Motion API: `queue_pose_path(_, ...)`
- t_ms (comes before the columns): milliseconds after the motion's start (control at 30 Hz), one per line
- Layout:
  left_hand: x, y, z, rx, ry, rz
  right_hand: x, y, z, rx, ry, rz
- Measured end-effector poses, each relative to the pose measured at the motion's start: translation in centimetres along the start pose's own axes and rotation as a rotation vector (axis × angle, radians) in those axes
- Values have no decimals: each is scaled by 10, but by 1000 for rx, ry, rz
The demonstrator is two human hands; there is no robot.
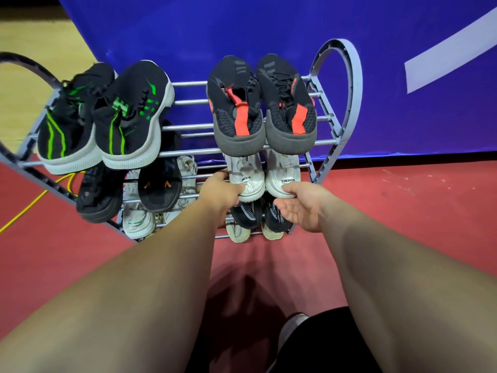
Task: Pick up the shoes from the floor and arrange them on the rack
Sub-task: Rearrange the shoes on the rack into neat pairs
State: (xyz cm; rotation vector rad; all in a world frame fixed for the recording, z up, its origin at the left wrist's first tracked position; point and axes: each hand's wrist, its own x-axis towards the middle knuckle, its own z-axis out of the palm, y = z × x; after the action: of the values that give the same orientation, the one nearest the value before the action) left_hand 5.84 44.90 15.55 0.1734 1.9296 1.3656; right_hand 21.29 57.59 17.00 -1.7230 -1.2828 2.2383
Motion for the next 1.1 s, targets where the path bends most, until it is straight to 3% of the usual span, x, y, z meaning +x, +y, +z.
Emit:
queue_pose_path(367,-6,11,-6,-18,-53,-40,-20,-8,-1,-138,-10,21)
queue_pose_path(700,-59,36,-38,163,-48,97,-87,-23,-14,-547,165,-218)
queue_pose_path(867,-110,35,-90,494,-40,262,-112,-20,24,-628,37,-327)
queue_pose_path(1100,-135,-6,-186,535,79,148,-120,-3,112,-717,-142,-350)
